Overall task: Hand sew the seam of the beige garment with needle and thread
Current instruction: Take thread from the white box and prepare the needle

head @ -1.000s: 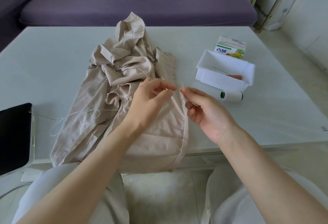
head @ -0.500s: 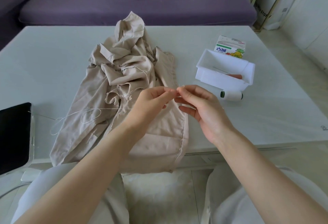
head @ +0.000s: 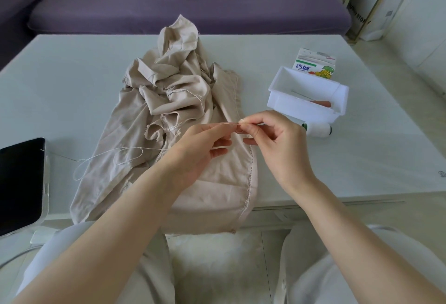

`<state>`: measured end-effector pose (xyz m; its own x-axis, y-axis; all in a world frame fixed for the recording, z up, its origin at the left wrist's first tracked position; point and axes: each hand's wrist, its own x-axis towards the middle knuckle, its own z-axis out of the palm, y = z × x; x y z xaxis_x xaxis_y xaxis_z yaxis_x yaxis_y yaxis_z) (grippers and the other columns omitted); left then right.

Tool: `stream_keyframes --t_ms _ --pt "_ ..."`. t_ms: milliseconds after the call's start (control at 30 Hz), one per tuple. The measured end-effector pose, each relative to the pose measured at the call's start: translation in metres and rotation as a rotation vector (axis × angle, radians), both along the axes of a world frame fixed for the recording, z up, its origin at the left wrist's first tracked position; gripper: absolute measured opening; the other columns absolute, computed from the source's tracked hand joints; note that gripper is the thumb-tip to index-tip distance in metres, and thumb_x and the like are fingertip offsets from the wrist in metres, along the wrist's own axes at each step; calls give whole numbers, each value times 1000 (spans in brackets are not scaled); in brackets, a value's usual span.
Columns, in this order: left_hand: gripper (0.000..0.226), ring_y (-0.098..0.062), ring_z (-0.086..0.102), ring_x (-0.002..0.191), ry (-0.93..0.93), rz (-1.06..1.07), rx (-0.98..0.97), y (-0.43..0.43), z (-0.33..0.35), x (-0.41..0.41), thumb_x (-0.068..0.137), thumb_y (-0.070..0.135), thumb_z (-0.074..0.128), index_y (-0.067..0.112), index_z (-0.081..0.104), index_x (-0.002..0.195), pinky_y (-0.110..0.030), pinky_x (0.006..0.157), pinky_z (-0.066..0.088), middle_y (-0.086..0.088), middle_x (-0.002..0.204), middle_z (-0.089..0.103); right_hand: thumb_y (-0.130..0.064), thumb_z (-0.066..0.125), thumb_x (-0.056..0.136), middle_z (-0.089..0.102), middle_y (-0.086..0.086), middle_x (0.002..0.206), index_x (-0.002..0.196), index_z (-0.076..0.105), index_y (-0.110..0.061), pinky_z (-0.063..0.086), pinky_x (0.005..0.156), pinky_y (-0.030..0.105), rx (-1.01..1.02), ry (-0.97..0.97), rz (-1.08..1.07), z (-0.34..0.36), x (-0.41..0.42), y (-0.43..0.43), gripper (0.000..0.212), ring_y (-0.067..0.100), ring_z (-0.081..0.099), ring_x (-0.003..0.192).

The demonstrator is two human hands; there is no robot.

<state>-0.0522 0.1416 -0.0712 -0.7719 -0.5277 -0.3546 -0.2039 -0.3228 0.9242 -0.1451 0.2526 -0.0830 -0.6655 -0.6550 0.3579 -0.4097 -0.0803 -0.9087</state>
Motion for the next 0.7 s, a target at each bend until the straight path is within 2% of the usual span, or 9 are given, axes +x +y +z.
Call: stream_keyframes --t_ms 100,167,267,300,367,500,567,633,700 --pt "17 -12 53 73 0 -16 60 -2 2 1 89 25 58 15 65 77 -24 72 41 3 72 54 -6 63 89 72 6 85 81 68 -8 56 70 24 1 7 22 -1 -1 0 10 11 70 82" --pt "17 -12 53 73 -5 -25 59 -3 3 1 79 34 64 17 68 79 -24 72 41 3 72 55 -8 63 89 72 4 85 82 69 -3 57 71 26 4 23 17 -2 -2 0 11 11 70 82" --pt "11 -11 53 75 11 -5 -21 1 1 1 81 25 69 19 71 72 -21 70 41 7 70 56 -7 64 88 69 7 83 85 71 -11 58 71 28 6 72 -14 -4 -4 0 8 13 69 76" --pt "17 -9 53 75 22 -7 -57 1 -2 1 85 22 66 20 74 70 -20 70 41 8 70 58 -6 64 87 69 6 83 86 71 -14 58 70 27 4 69 -18 -3 -3 0 11 12 69 75" --pt "23 -6 50 74 44 -7 -105 2 -4 1 88 21 61 22 76 71 -18 71 40 9 72 61 -3 65 86 71 3 83 86 71 -18 56 69 22 -8 -7 -5 -2 0 0 17 10 70 76" --pt "16 -2 46 67 64 25 -211 5 -1 1 88 21 61 16 73 80 -13 68 38 14 65 64 -3 66 84 74 -2 79 86 71 -16 55 65 20 -47 -271 32 3 3 -1 14 13 72 78" --pt "21 -5 48 73 75 43 -223 6 0 1 89 20 59 21 73 73 -14 72 39 6 74 67 -2 66 83 74 -2 74 86 71 -13 54 63 19 -58 -363 34 5 2 -1 12 13 72 76" --pt "33 -11 50 83 73 69 -219 4 0 1 89 19 56 27 71 61 -21 79 39 -12 90 66 -1 66 83 73 -1 72 85 70 -11 54 63 18 -69 -435 34 7 2 -1 11 13 72 74" --pt "27 -5 51 80 77 37 -257 4 2 3 90 17 55 25 75 74 -17 77 39 -6 87 65 0 65 84 73 -1 72 85 70 -11 53 63 17 -74 -484 34 9 1 -1 12 13 72 74"
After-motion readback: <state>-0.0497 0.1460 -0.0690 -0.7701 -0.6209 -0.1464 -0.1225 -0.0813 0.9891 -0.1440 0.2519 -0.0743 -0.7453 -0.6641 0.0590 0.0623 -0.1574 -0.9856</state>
